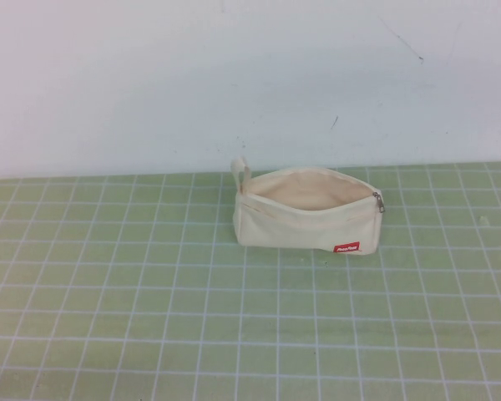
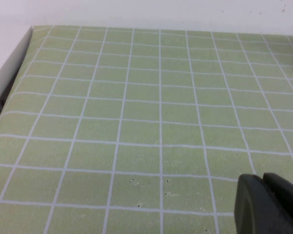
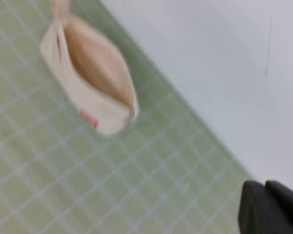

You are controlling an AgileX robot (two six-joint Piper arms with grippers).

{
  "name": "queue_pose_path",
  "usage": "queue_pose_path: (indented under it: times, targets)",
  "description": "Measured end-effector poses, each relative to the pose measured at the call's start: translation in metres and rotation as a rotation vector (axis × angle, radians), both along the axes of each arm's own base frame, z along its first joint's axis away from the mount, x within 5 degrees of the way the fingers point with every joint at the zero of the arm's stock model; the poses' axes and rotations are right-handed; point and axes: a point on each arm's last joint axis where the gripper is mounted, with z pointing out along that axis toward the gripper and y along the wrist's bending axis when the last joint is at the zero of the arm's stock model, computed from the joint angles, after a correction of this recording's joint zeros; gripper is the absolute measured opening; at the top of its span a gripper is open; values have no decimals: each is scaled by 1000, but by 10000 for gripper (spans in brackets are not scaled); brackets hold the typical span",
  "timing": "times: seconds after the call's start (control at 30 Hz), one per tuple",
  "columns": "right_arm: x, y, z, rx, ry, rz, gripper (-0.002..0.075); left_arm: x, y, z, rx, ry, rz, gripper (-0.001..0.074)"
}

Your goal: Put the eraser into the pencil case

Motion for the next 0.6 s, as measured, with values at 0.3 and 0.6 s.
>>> queue_pose_path:
  times: [0.3, 0.6]
  targets:
    - [-37, -13, -15, 129, 136, -94, 1, 0, 0, 0, 0, 0, 0, -1]
    - [-23, 2, -31, 157, 233, -62, 1, 0, 0, 0, 0, 0, 0, -1]
